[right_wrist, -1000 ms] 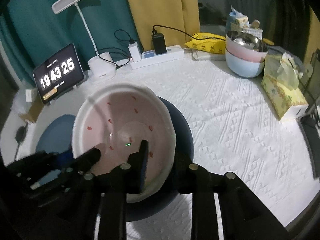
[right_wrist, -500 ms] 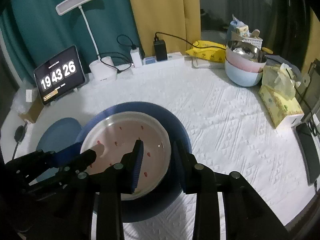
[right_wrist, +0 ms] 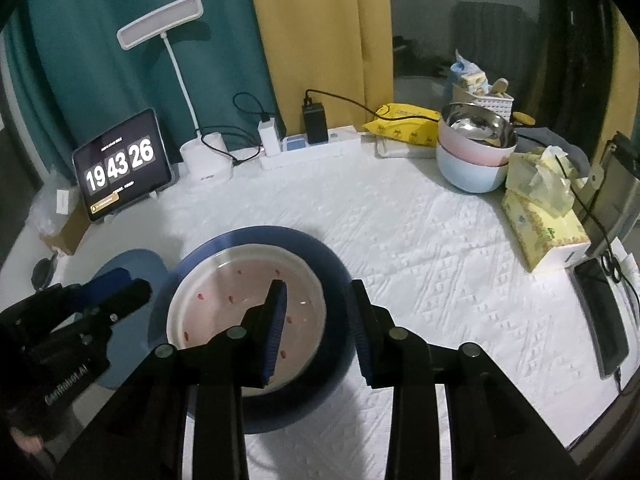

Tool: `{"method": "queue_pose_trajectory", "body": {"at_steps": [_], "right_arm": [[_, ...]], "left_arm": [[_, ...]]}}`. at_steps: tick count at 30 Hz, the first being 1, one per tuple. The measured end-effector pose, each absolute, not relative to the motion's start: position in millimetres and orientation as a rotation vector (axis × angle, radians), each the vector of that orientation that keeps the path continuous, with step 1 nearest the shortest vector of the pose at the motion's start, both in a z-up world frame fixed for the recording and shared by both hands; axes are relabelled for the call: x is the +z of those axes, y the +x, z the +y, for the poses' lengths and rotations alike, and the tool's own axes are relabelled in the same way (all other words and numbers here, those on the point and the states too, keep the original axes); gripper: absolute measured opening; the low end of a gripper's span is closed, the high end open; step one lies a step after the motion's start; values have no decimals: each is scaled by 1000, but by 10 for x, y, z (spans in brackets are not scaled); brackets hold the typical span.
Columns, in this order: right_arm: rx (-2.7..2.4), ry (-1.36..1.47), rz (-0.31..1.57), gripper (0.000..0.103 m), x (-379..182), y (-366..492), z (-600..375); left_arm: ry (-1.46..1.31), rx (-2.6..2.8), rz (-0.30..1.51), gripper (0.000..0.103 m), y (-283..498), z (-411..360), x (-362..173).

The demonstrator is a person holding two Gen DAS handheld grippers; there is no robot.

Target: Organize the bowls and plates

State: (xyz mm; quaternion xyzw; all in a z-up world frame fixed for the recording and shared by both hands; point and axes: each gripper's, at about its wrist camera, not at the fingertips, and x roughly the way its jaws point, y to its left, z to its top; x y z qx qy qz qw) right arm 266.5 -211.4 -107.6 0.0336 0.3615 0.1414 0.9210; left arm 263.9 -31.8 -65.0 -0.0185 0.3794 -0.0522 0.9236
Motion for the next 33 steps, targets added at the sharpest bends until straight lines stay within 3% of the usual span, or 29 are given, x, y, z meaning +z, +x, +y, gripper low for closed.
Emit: {"method": "queue_pose_trajectory", "body": {"at_steps": [5,33], "right_arm": [[270,96,739,33,-1123,2675,-2326],[351,168,860,38,-1599,2925,-2400]], "left_arm": [[-68,-96,785,44,2641,-168,-724],[62,-105,846,45,2851,-258,-1063]]}}
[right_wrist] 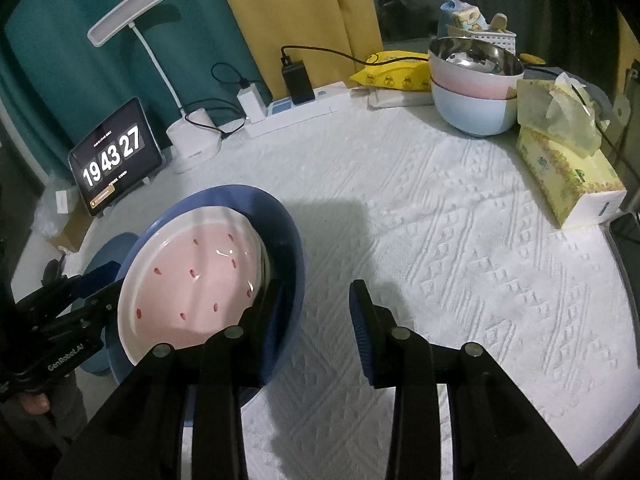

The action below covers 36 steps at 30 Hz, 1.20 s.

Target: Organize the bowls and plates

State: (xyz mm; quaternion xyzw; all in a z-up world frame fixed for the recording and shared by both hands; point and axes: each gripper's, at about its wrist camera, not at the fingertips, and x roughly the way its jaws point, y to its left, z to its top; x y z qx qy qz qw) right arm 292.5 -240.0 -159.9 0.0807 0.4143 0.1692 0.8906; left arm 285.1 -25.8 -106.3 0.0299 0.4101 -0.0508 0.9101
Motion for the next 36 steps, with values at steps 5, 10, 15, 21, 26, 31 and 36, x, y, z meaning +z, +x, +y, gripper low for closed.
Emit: {"method": "queue_pose_trajectory", "body": {"at_steps": [5,10,15,21,26,31,36], "right_arm": [[281,195,890,58,-1643,2955,-2454],[266,230,885,58,-1694,2962,-2455],[273,265,851,56,-1724,2929,-2474],[333,296,834,31,-1723,2914,-2426],[339,270,805,10,-1679,2876,-2312],[326,269,806,10,-1667,2862,-2305],[313,268,807,10,-1658,2831,-2308]], "left_arm": [[74,-116,823,43,2839,-260,-1064],[41,-150,806,26,2818,-286,-1066],[29,-151,774,15,2777,-335,-1077],[-6,-142,763,14,2768,-312,-1082],[-32,-150,759,13,2764,-291,-1070],[-20,-150,754,13,2750,-316,-1063],[-18,-149,755,12,2754,-309,-1061]]}}
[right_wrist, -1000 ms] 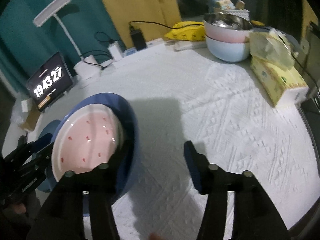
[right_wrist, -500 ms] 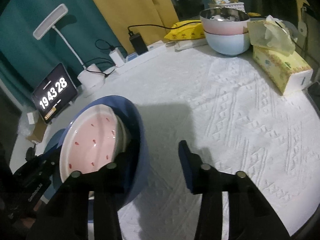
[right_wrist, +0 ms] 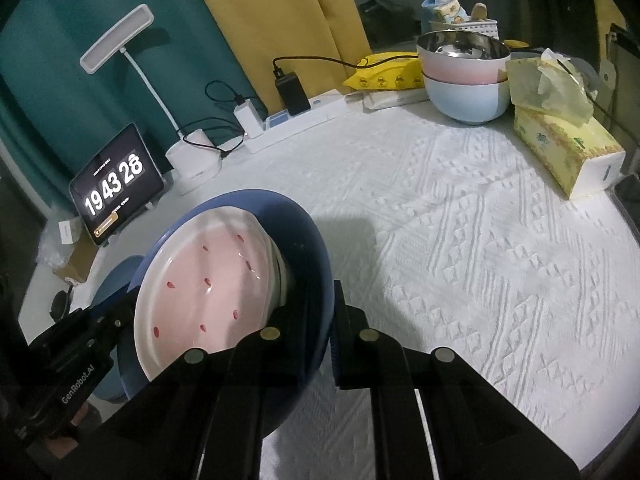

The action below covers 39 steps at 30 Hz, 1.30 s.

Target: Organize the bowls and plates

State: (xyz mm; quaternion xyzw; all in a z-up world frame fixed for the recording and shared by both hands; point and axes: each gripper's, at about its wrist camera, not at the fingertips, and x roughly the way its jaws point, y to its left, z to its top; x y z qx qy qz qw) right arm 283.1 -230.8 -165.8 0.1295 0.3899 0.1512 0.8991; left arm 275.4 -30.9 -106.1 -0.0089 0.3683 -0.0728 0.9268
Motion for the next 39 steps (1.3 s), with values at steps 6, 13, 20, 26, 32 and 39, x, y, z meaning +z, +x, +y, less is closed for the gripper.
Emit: {"method": "queue_pose_trajectory", "body": {"at_steps": [6,13,20,26,32,39], "right_arm": [[294,258,810,10,-1627,2780,-2287],[282,260,813,10,-1589,2727,-2304],[284,258,789,10,-1486,2668,-2295],[286,255,772,10,-1392,2609,-2275],[290,244,756,10,-1304,2562,-2219],[304,220,743,10,-1214,2499,-2082]], "left_arm": [[-28,-146,768,12,2750,-300,-1051],[-60,-168,775,12,2717,-296,-1023],[-55,-167,746,12,2658,-303,-934],[-58,-168,730,12,2599,-275,-852],[-61,-165,711,12,2537,-220,-774],[-91,-157,692,12,2445,-66,-724]]}}
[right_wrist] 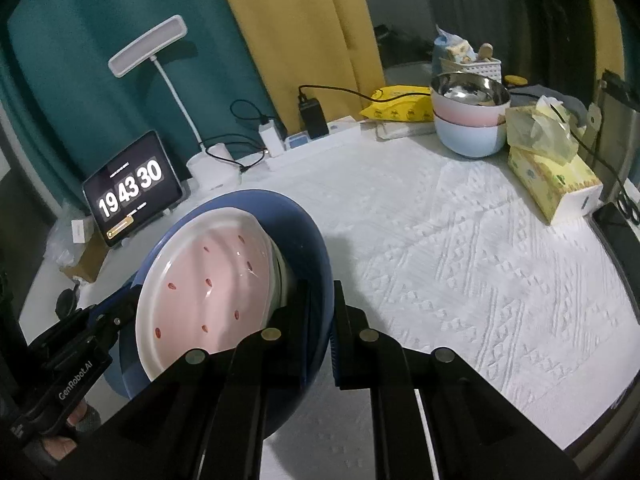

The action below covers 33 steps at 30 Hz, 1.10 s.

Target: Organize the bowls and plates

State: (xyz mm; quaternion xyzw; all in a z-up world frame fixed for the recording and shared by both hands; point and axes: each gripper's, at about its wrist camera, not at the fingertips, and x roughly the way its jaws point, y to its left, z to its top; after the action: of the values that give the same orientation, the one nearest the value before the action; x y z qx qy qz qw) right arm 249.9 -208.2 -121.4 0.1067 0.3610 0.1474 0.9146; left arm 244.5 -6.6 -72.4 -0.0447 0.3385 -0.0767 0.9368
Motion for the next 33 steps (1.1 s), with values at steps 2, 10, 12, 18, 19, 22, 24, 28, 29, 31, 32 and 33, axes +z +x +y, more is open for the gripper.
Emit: {"method": "queue_pose_trajectory", "body": {"at_steps": [2,10,12,18,19,22,24,28,29,31,32,33], "right_arm": [[307,215,741,10,-1193,2491,-2036],[333,194,736,10,-1128,2437,-1808],[341,187,734,10,-1115,2419,-1743],[370,171,726,10,-1083,2397,-1554],[374,170,727,10,-1080,2400,-1525],[392,165,731,10,-1074,2411,-1420],[401,163,731,10,-1065,2420,-1351],[418,148,731,10,-1045,2457,-1196],[422,146,733,10,-1044,2472,-1156],[432,147,739,10,-1050,2503,-1093],[436,145,742,10,-1054,2518,-1057],[439,144,744,10,-1055,2529,-1027]], "left_arm": [[-94,-152,688,12,2423,-29,-710],[-112,-131,672,12,2298,184,-673],[-118,-124,670,12,2267,245,-670],[-133,-99,656,12,2169,446,-640],[-134,-95,655,12,2157,474,-638],[-142,-79,652,12,2118,568,-631],[-147,-69,647,12,2101,629,-623],[-156,-47,642,12,2094,747,-625],[-160,-43,643,12,2097,778,-628],[-165,-35,643,12,2103,844,-635],[-168,-31,643,12,2104,872,-636],[-172,-28,643,12,2109,909,-640]]}}
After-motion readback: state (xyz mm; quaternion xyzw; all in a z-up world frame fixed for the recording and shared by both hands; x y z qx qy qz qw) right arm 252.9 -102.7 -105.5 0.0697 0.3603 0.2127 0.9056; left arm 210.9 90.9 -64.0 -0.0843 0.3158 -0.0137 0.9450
